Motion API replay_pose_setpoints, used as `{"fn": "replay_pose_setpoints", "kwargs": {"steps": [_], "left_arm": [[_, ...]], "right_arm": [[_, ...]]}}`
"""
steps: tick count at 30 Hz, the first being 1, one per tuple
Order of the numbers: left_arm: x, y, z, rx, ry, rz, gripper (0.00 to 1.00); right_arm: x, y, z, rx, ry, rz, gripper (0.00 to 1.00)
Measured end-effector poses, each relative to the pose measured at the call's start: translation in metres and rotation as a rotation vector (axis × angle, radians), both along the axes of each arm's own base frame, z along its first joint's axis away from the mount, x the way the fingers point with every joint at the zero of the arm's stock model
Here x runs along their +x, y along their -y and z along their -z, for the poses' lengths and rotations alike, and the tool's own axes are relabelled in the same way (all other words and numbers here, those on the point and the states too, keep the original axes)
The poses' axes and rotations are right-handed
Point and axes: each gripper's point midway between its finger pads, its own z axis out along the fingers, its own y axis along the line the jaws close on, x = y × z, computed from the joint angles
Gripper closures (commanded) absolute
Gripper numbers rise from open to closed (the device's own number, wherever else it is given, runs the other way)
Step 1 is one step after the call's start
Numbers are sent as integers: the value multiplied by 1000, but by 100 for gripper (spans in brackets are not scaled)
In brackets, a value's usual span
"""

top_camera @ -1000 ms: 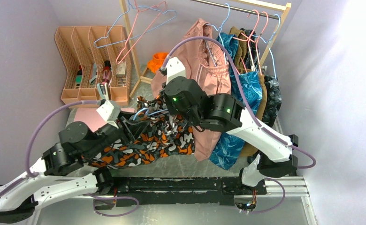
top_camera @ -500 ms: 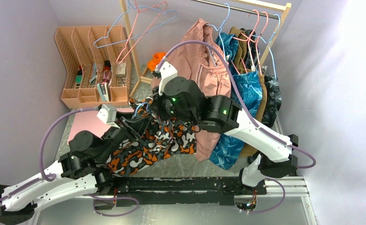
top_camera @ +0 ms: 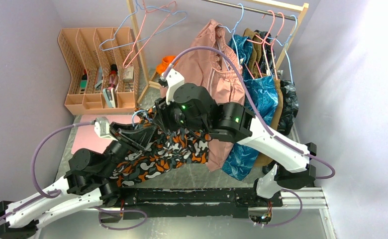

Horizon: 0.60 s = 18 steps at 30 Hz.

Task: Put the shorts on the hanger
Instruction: Hang the shorts on the hanger.

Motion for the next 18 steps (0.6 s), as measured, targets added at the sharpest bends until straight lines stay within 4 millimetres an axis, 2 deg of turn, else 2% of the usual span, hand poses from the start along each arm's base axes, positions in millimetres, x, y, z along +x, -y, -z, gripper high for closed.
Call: {"fn": "replay_pose_setpoints", "kwargs": {"steps": [3, 9, 18], "left_arm": [[-1, 0, 1, -24, -4, 6, 93], [-3, -4, 0, -60, -1, 11, 93], [-16, -23, -13, -142, 38, 29, 93]], "right_arm": [[0, 0, 0, -7, 9, -9, 49], [-3, 3, -4, -11, 32, -35, 43], [-28, 39, -44, 93, 180, -186, 41]]}}
